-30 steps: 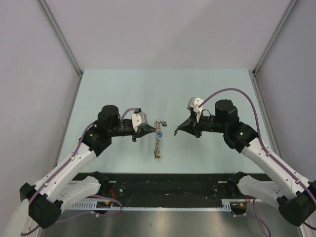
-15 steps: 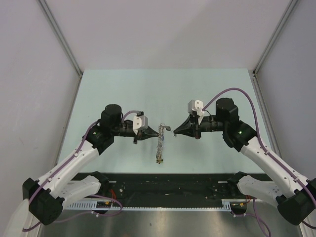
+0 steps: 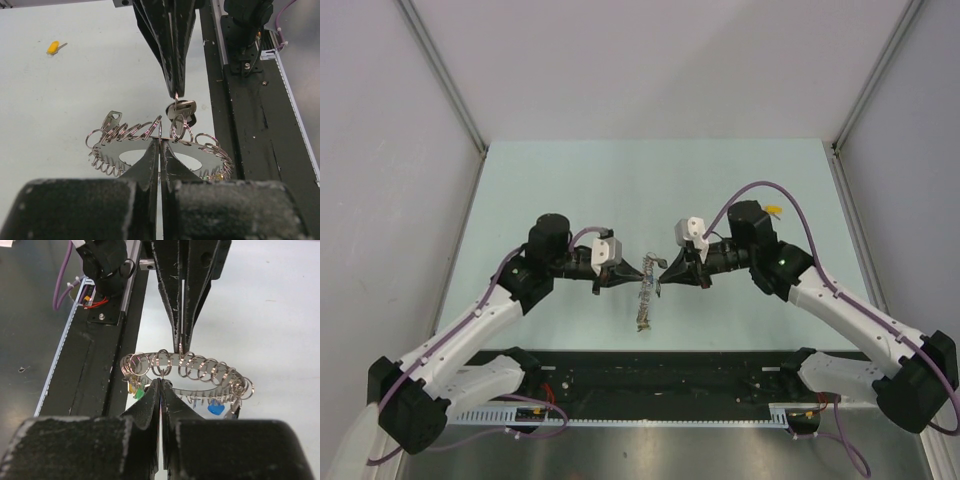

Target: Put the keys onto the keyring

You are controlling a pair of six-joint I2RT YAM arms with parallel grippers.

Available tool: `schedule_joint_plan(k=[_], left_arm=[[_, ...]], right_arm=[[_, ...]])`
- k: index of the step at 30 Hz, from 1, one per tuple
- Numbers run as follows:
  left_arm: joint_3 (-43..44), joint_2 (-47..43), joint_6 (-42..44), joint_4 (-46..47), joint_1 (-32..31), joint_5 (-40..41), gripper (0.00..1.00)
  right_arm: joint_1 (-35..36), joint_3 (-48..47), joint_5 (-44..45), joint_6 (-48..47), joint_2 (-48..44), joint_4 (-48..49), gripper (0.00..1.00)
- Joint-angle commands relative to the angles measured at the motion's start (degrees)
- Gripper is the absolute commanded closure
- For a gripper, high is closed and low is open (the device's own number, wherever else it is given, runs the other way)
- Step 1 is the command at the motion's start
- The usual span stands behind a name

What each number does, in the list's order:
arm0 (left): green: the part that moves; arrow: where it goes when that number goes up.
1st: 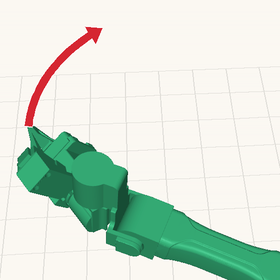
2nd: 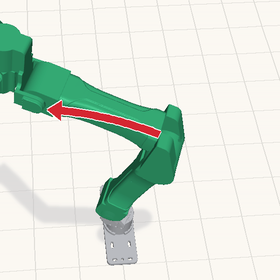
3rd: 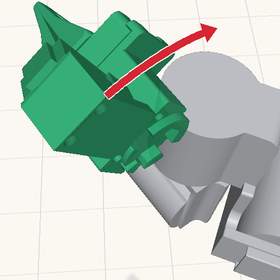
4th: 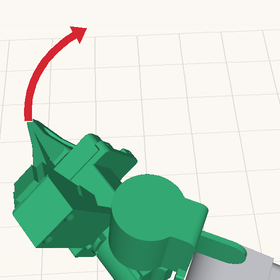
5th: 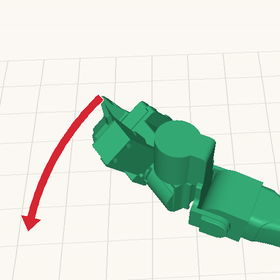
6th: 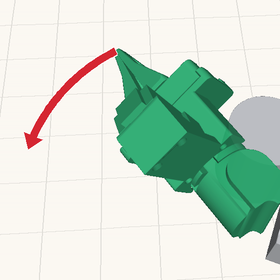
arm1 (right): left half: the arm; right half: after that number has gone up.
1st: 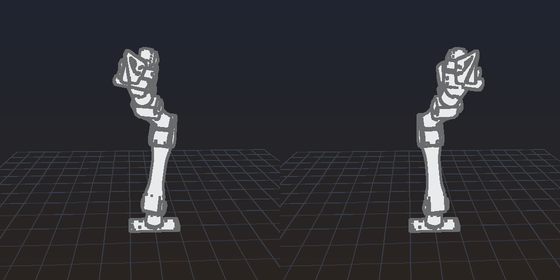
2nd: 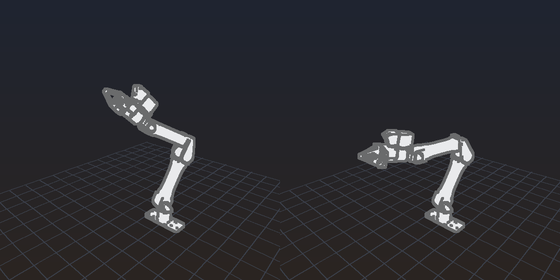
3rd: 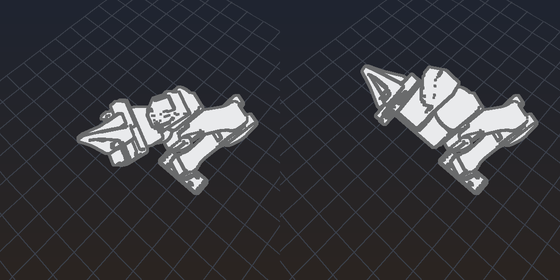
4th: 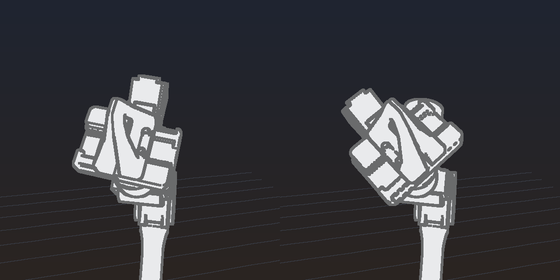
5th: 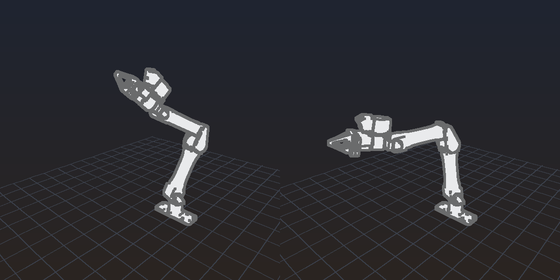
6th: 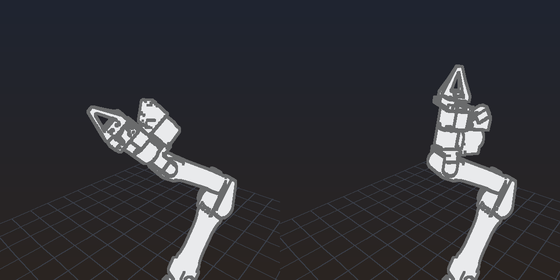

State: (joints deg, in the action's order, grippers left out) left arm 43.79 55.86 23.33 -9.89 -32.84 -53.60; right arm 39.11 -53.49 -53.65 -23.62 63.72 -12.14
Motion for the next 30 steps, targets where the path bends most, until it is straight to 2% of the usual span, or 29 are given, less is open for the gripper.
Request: schedule_joint_plan(k=[1, 6, 9, 12, 18, 21, 24, 27, 30], left_arm=[[0.5, 0.4, -0.9, 4.2, -0.6, -1.7, 0.99], [0.2, 0.0, -2.7, 3.7, -0.6, 3.5, 1.0], [0.2, -1.3, -4.3, 2.9, -0.6, 9.4, 1.0], [0.1, -3.6, -5.8, 1.5, -0.6, 16.5, 0.99], [-3.8, -12.5, -10.4, -1.3, -0.4, 32.7, 1.0], [-7.2, -16.8, -11.6, -1.6, -0.3, 38.0, 1.0], [-10.3, -22.0, -12.9, -0.3, -0.3, 40.7, 1.0], [-11.3, -23.8, -13.1, 0.3, -0.3, 41.4, 0.99], [-11.1, -23.3, -13.2, 0.7, -0.3, 40.6, 1.0]], right_arm=[[1.9, -2.8, 3.6, -3.0, 0.4, 0.0, 1.0], [1.1, -2.8, 10.9, -1.5, 0.8, -3.3, 1.0], [1.0, -2.8, 14.6, 1.5, 0.8, -6.8, 1.0], [1.1, -2.8, 18.9, 5.5, 0.3, -10.5, 1.0], [0.3, -2.8, 35.7, 11.7, -0.6, -19.0, 1.0], [0.7, -3.0, 42.0, 12.5, 2.2, -21.8, 1.0], [1.9, -3.1, 52.2, 13.6, 8.1, -21.5, 1.0], [4.1, -3.0, 56.7, 13.9, 15.3, -17.9, 1.0], [6.1, -3.1, 56.1, 14.2, 22.3, -12.4, 1.0]])
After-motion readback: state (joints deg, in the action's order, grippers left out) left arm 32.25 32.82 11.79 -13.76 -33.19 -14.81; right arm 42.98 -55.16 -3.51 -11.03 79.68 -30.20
